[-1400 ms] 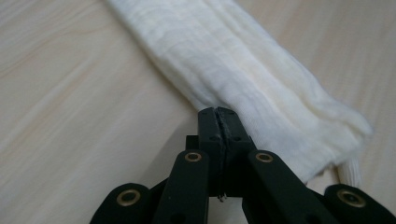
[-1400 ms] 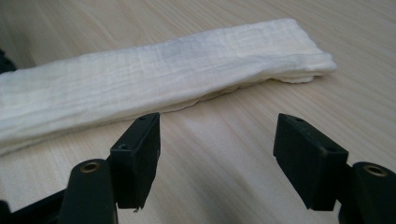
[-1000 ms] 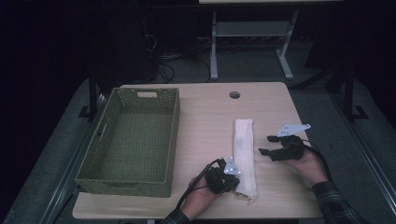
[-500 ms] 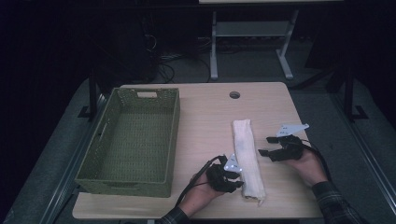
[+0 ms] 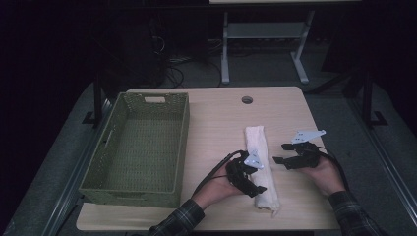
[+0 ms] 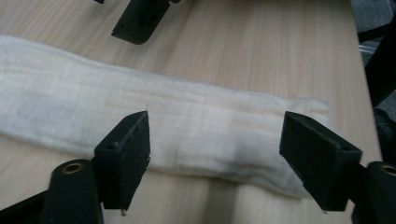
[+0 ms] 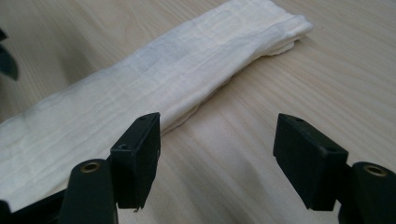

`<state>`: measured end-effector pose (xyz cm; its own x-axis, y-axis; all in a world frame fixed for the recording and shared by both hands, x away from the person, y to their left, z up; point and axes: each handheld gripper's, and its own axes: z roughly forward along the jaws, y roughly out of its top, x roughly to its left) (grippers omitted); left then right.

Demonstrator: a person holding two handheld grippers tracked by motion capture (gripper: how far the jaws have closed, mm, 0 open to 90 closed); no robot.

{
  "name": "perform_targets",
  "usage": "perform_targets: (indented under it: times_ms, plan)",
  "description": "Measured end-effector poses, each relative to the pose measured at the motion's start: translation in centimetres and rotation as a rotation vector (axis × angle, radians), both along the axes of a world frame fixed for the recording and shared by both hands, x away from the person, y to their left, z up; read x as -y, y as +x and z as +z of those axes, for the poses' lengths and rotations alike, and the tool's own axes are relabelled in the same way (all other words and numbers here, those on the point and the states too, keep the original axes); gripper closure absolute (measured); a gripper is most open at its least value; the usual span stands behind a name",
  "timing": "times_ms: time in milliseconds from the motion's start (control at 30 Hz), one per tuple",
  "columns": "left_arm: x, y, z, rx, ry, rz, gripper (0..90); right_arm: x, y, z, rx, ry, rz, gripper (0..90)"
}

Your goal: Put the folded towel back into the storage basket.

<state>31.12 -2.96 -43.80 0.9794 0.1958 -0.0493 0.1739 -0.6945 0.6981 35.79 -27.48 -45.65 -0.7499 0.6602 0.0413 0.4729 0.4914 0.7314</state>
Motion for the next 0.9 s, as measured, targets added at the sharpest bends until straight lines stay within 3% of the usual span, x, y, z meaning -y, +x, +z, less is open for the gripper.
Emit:
perform_targets:
  times_ms: [200,267,433,600,667,767,900]
  plan:
    - [1.3,1.0,-1.3,0.036,0.032,-0.053,17.2,0.1,0.0,-0.1,-0.003,-0.010,-0.003,31.5]
    - [1.7,1.2,-1.7,0.032,0.018,-0.053,16.7,0.2,0.1,-0.1,-0.005,-0.011,-0.005,31.4]
    - [2.2,1.3,-3.0,0.023,0.072,-0.079,16.1,0.5,0.1,0.0,0.000,-0.007,-0.013,31.4]
    - [2.0,1.2,-3.0,0.026,0.066,-0.071,17.7,0.7,0.1,0.2,0.011,-0.014,-0.018,31.4]
    - [1.8,1.2,-2.9,0.027,0.063,-0.070,24.4,0.7,0.1,0.2,0.012,-0.010,-0.019,31.4]
    - [1.3,1.2,-2.7,0.016,0.053,-0.065,42.9,0.7,0.0,0.2,0.008,-0.005,-0.017,31.4]
    - [0.8,1.0,-2.5,0.005,0.049,-0.070,61.0,0.7,0.0,0.2,0.000,0.002,-0.013,32.7]
